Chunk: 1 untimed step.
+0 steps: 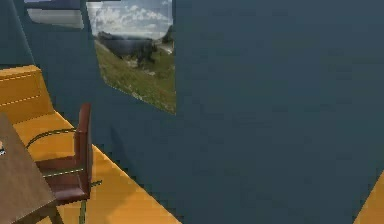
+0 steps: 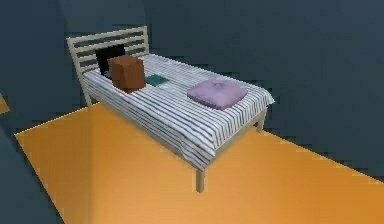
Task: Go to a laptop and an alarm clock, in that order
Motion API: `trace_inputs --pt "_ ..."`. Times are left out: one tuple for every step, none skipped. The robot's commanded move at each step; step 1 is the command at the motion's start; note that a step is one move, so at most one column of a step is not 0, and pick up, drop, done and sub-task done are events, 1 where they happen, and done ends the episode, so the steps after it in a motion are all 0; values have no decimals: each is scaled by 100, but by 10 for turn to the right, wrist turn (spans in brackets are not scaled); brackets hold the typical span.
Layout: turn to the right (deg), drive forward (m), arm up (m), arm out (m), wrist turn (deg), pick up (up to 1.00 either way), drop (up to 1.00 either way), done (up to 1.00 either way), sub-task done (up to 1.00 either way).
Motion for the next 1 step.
trace_inputs --pt "180 0 0 0 0 0 0 0 0"
